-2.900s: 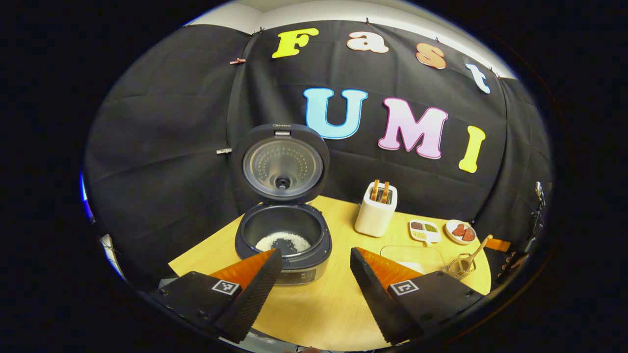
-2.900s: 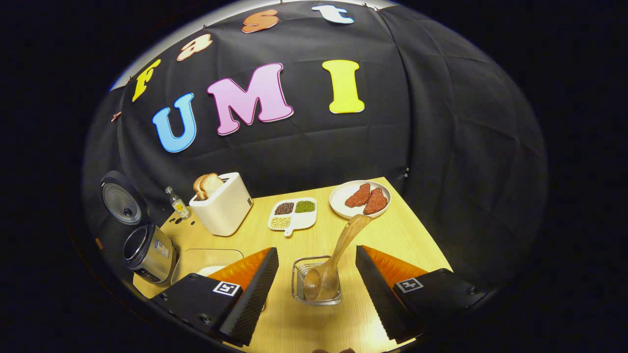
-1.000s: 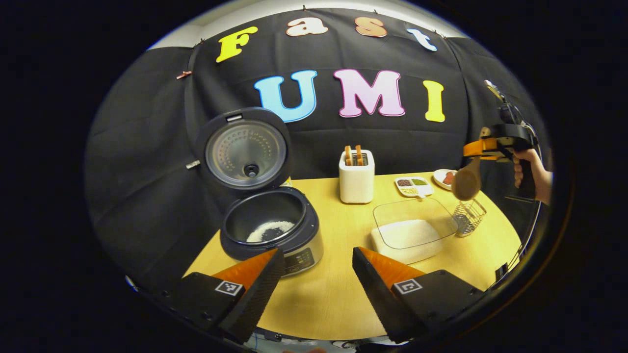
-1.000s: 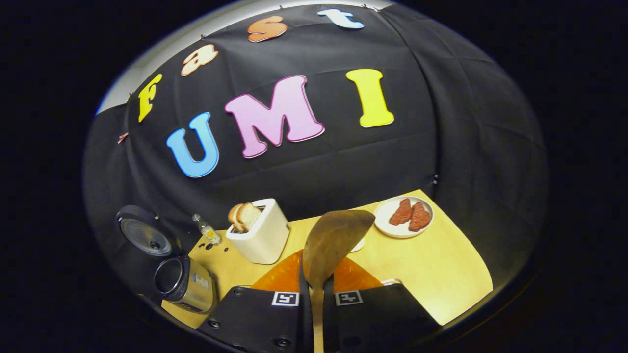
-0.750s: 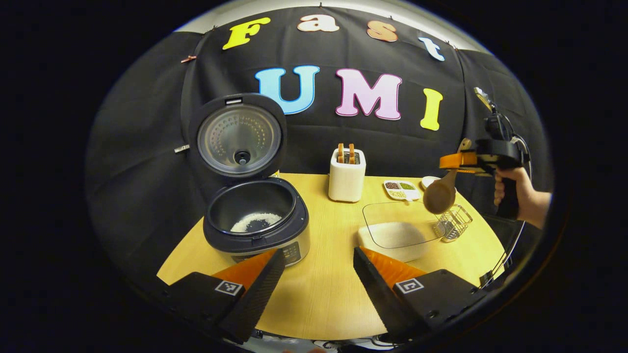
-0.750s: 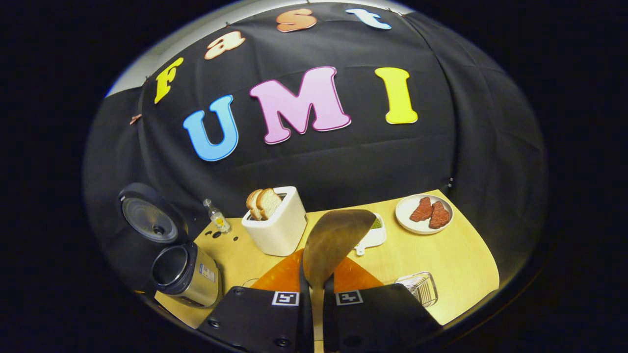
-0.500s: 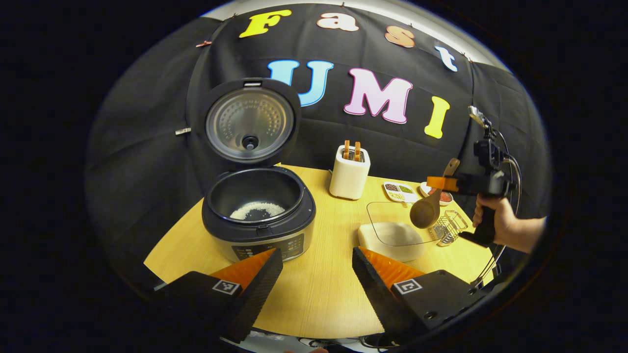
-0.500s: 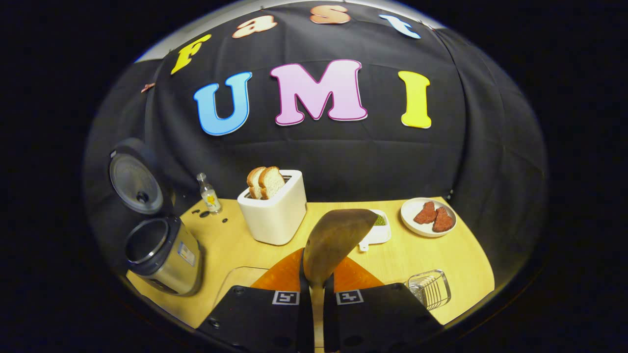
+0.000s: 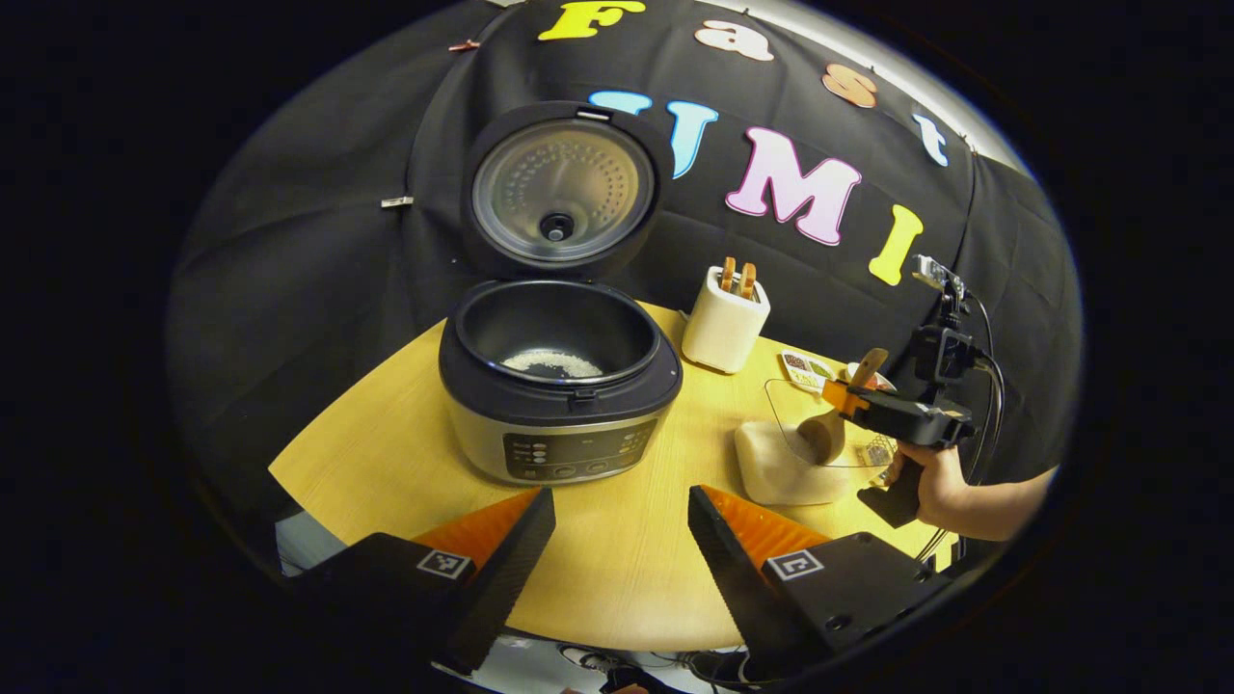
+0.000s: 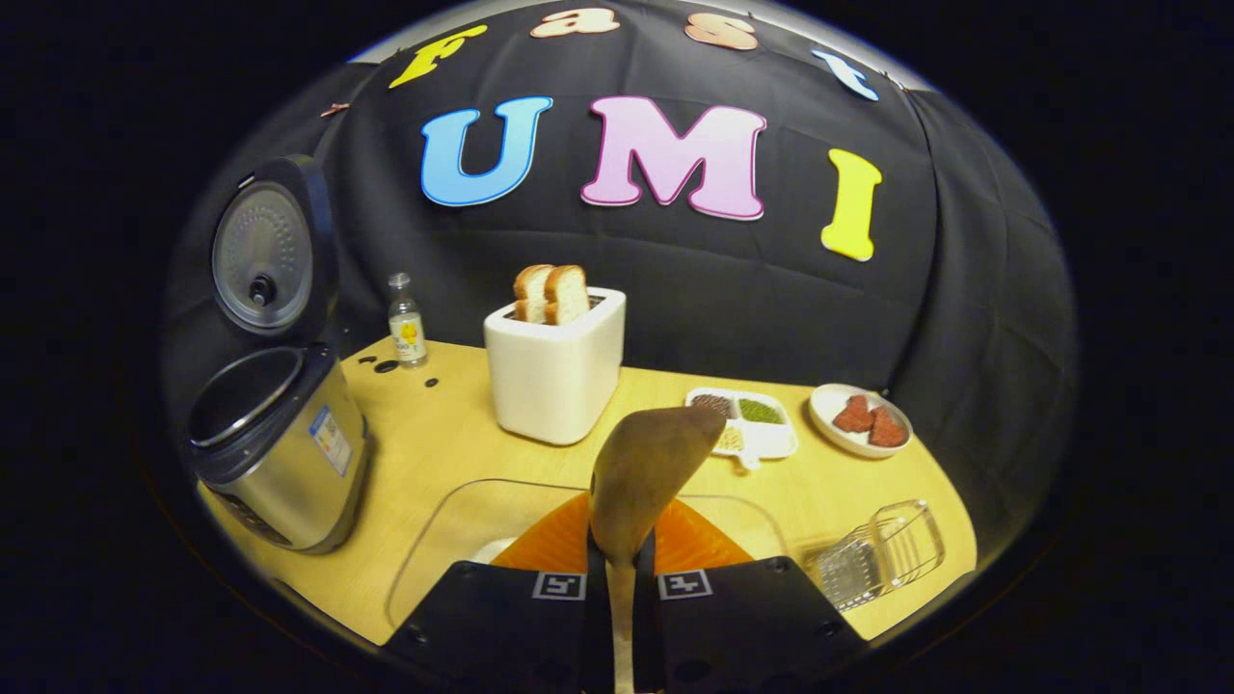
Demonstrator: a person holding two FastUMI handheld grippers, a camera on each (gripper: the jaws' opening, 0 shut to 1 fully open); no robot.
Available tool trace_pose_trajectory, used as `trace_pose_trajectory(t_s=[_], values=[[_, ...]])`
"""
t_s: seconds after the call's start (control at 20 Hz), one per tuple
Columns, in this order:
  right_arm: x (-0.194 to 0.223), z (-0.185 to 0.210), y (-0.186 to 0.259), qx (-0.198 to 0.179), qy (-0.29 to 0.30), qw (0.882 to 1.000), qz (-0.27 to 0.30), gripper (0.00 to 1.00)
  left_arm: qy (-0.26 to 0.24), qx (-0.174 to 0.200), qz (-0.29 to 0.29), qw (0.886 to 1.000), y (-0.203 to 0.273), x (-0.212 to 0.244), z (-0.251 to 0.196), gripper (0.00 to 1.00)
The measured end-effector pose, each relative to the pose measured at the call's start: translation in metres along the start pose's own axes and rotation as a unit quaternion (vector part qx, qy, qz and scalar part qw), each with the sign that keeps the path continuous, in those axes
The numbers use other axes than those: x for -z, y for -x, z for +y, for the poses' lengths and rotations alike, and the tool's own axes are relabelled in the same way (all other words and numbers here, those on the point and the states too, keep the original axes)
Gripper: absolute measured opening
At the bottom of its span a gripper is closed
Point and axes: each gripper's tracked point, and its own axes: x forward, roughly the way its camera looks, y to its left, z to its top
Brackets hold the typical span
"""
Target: Close the left gripper, press the button to open the rice cooker; take a wooden spoon from the chopstick holder with the right hand, scoop a spoonful of rice and pour it into the rice cooker, then put the wooden spoon back into the chopstick holder.
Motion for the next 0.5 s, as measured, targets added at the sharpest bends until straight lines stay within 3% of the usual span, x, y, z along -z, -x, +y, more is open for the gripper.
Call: trace_pose_trajectory(t_s=[0.15,0.2,0.25,0.4,0.5], values=[[0.006,0.021,0.005,-0.018,-0.003,1.000,0.021,0.13,0.006,-0.004,0.004,1.000,0.000,0.005,0.009,0.96],[0.007,0.025,0.007,-0.021,-0.002,0.999,0.026,0.08,0.002,-0.010,0.004,1.000,0.000,0.005,0.013,0.96],[0.009,0.027,0.010,-0.023,-0.011,0.999,0.033,0.12,-0.002,-0.013,0.003,1.000,0.001,0.005,0.019,0.96],[0.011,0.022,0.013,-0.022,-0.093,0.993,0.062,0.12,-0.002,-0.020,0.000,1.000,0.003,0.005,0.031,0.96],[0.009,0.015,0.013,-0.020,-0.167,0.982,0.084,0.13,0.009,-0.023,0.000,1.000,0.005,0.006,0.037,0.96]])
